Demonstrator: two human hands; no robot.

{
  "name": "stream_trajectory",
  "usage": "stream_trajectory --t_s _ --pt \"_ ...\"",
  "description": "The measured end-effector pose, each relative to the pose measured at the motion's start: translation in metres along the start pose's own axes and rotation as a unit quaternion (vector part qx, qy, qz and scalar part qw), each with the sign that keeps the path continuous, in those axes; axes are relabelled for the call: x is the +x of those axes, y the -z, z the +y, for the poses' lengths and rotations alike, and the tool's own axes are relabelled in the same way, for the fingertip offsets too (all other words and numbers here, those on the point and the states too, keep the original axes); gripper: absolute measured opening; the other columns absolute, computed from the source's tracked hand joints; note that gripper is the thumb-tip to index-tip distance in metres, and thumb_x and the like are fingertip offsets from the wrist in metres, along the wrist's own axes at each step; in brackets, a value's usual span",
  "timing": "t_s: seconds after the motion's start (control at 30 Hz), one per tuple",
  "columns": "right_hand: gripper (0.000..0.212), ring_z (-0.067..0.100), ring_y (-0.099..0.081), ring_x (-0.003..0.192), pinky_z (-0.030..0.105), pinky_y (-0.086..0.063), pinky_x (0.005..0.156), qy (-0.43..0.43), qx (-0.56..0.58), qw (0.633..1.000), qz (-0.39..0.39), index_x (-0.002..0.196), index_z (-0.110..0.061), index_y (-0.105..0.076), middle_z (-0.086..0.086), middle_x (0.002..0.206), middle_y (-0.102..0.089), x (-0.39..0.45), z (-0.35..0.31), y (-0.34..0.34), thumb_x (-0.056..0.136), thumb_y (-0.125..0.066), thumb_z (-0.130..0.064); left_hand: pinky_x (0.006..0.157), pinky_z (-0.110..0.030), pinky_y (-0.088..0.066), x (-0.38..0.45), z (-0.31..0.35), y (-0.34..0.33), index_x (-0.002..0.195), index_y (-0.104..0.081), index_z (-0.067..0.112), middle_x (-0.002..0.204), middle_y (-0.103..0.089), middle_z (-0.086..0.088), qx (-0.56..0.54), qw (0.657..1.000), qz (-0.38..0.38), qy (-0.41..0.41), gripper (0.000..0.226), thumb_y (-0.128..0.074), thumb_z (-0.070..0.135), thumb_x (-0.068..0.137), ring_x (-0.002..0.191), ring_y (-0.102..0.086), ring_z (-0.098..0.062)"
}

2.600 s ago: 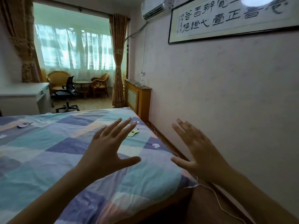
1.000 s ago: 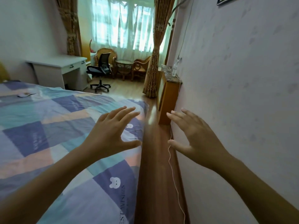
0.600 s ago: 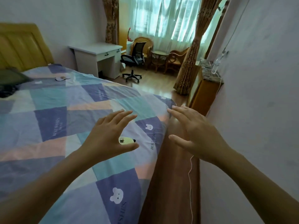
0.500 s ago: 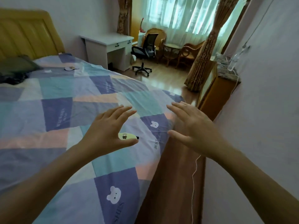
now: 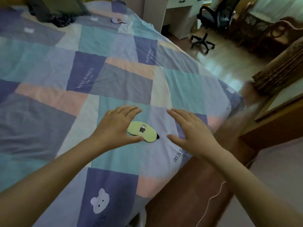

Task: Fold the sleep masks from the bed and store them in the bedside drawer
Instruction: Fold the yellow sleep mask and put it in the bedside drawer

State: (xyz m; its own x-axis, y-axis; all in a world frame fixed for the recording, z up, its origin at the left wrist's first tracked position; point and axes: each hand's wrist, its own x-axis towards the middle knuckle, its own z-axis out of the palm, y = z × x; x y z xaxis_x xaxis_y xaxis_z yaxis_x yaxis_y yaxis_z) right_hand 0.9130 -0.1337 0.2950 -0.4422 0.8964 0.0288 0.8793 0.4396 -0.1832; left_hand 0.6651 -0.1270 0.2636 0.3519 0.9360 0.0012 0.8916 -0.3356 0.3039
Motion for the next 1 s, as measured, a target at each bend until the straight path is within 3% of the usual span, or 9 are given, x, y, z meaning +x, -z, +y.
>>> stream_trajectory --t_s 0.1,0.27,0.4,0.57,0.7,0.77,0.9,1.0 --pt "0.072 0.022 -0.037 0.135 0.039 -0.034 0.109 0.023 0.023 0.999 -0.021 0.146 -0.022 -0.032 -0.001 0.146 -0.043 0.046 0.032 -0.043 0.083 -0.05 -0.051 0.109 -0.034 -0.023 0.034 -0.023 -0.037 0.146 -0.022 0.032 0.152 -0.027 0.01 -0.009 0.999 -0.011 0.032 0.092 -0.057 0.071 0.07 0.139 -0.023 -0.012" --pt "0.074 0.021 -0.027 0.141 0.033 -0.023 0.112 0.051 0.054 0.993 -0.088 0.148 -0.025 -0.023 -0.003 0.15 -0.037 0.111 0.069 -0.123 0.086 -0.061 -0.038 0.107 -0.036 -0.026 0.081 -0.061 -0.105 0.144 -0.029 0.029 0.15 -0.033 0.006 -0.006 0.997 -0.027 0.079 0.089 -0.052 0.071 0.069 0.137 -0.028 -0.015" --pt "0.079 0.022 -0.028 0.139 0.034 -0.025 0.108 0.078 0.039 0.983 -0.163 0.149 -0.025 -0.021 -0.001 0.149 -0.037 0.15 0.09 -0.194 0.084 -0.065 -0.031 0.103 -0.034 -0.028 0.099 -0.091 -0.162 0.142 -0.031 0.029 0.148 -0.035 0.008 -0.026 0.991 -0.055 0.115 0.068 -0.058 0.051 0.083 0.134 -0.033 -0.015" --pt "0.094 0.023 -0.021 0.142 0.036 -0.024 0.109 0.194 -0.102 0.94 -0.262 0.15 -0.03 -0.009 -0.004 0.158 -0.013 0.186 0.115 -0.274 0.078 -0.067 -0.009 0.103 -0.035 -0.029 0.113 -0.123 -0.217 0.144 -0.029 0.027 0.149 -0.035 0.005 -0.035 0.98 -0.092 0.172 0.071 -0.06 0.045 0.083 0.133 -0.035 -0.018" --pt "0.118 0.025 -0.013 0.144 0.047 -0.021 0.113 0.237 -0.169 0.897 -0.331 0.149 -0.035 0.003 -0.005 0.16 0.007 0.21 0.122 -0.308 0.068 -0.082 -0.022 0.105 -0.037 -0.029 0.121 -0.142 -0.249 0.146 -0.023 0.027 0.151 -0.031 0.004 -0.057 0.972 -0.101 0.202 0.088 -0.068 0.05 0.075 0.136 -0.031 -0.018" --pt "0.125 0.026 -0.016 0.142 0.05 -0.026 0.11 0.26 -0.187 0.883 -0.343 0.148 -0.038 0.005 -0.005 0.159 0.01 0.219 0.119 -0.32 0.062 -0.085 -0.029 0.106 -0.037 -0.028 0.125 -0.145 -0.263 0.147 -0.021 0.027 0.152 -0.03 0.006 -0.076 0.968 -0.115 0.208 0.096 -0.072 0.053 0.07 0.137 -0.029 -0.017" --pt "0.124 0.028 -0.033 0.128 0.041 -0.046 0.09 0.297 -0.194 0.876 -0.327 0.146 -0.039 -0.005 -0.004 0.157 -0.003 0.227 0.117 -0.338 0.054 -0.088 -0.031 0.104 -0.033 -0.029 0.131 -0.145 -0.287 0.146 -0.023 0.03 0.152 -0.029 0.011 -0.094 0.965 -0.131 0.205 0.099 -0.073 0.054 0.065 0.137 -0.031 -0.013" --pt "0.117 0.027 -0.04 0.117 0.034 -0.046 0.08 0.314 -0.2 0.877 -0.306 0.146 -0.037 -0.012 -0.003 0.153 -0.014 0.226 0.12 -0.344 0.057 -0.086 -0.03 0.107 -0.034 -0.025 0.131 -0.144 -0.3 0.146 -0.026 0.031 0.157 -0.019 0.01 -0.089 0.965 -0.143 0.199 0.092 -0.07 0.055 0.068 0.14 -0.025 -0.012"
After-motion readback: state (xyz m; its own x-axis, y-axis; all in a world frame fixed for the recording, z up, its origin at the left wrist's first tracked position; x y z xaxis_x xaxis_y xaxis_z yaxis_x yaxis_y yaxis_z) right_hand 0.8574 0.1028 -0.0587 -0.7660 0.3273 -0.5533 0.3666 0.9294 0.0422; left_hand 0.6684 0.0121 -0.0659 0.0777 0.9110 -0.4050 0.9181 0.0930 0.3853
